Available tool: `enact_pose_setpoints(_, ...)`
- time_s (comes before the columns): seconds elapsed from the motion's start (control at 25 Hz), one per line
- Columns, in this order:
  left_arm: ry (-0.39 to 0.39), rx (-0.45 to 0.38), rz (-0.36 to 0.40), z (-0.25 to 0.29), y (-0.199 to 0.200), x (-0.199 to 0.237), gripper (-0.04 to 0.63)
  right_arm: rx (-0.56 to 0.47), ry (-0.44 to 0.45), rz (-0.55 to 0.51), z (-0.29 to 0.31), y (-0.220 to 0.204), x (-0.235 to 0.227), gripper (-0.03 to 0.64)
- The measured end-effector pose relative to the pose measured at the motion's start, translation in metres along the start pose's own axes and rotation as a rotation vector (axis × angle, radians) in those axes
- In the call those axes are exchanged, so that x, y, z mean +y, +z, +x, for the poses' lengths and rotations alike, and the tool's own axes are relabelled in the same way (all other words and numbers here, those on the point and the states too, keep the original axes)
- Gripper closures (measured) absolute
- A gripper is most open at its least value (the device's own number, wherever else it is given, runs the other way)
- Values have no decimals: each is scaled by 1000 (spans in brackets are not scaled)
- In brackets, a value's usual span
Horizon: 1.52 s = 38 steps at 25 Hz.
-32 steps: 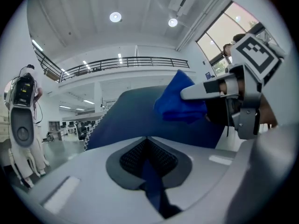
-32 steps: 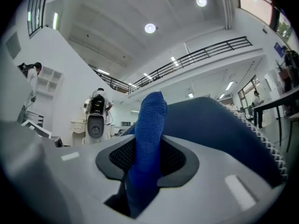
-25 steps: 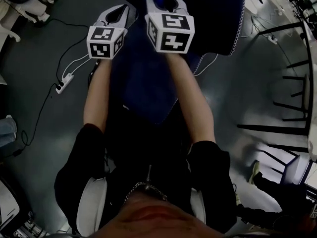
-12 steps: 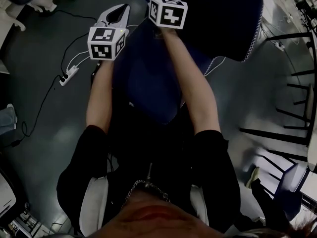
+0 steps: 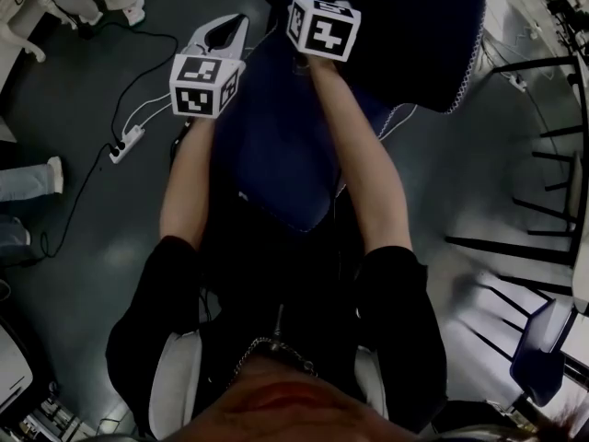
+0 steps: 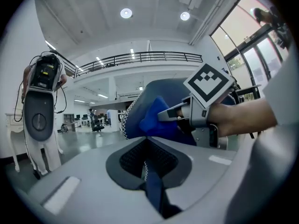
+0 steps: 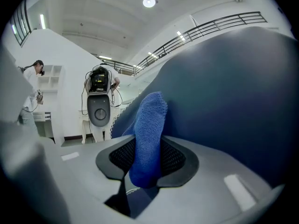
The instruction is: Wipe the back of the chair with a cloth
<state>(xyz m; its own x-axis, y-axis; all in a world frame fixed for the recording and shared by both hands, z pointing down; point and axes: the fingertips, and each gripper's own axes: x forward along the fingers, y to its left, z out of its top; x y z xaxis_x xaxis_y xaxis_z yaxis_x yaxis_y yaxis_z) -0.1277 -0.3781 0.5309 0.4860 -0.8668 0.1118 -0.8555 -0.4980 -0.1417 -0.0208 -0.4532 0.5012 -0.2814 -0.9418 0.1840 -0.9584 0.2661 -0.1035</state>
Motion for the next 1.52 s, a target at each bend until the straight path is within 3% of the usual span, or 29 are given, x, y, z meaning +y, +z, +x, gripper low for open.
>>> enact_pose_setpoints(0.2,-61,0,16,11,2,-25,586,5,-36,-10,-16,-4,-29,482)
enact_pose_setpoints(0.44,-147,-24,-53,20,7,-53,586,-6,-71,-2,-42,-7,-56,482)
enact_pose_setpoints(1.0,-239,-21,39,32,16,-113,586,-56,-148,126,-112,-14,-122,482)
enact_pose_setpoints(1.52,-306,-23,75,34,24,-160,586,-88,-260,153,-184,-26,-155,483)
